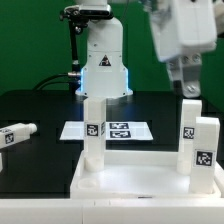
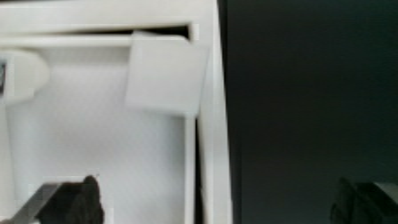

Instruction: Assemble desk

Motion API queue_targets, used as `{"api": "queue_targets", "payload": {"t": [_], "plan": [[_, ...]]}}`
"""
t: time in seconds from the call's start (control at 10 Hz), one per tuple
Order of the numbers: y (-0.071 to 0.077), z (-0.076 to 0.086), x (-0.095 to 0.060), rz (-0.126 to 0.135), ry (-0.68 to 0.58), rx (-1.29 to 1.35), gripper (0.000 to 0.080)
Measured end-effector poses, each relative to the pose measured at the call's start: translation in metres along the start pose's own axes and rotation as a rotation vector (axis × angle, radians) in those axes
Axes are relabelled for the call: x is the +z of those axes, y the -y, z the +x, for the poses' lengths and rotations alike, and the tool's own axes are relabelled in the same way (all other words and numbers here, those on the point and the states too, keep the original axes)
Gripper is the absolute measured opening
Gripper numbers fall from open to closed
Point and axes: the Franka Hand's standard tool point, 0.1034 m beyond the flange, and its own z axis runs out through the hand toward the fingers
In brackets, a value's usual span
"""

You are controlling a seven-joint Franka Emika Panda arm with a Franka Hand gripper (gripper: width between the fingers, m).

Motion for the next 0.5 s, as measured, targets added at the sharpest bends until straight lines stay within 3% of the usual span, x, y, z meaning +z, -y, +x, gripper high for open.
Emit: {"api": "queue_targets", "payload": {"t": [0.1, 0.5], "plan": [[-0.0035, 0.0097, -0.0017, 0.016, -0.012, -0.069, 0.0648], [-0.004, 0.0087, 0.0014, 0.01, -0.016, -0.323, 0.0648]]}}
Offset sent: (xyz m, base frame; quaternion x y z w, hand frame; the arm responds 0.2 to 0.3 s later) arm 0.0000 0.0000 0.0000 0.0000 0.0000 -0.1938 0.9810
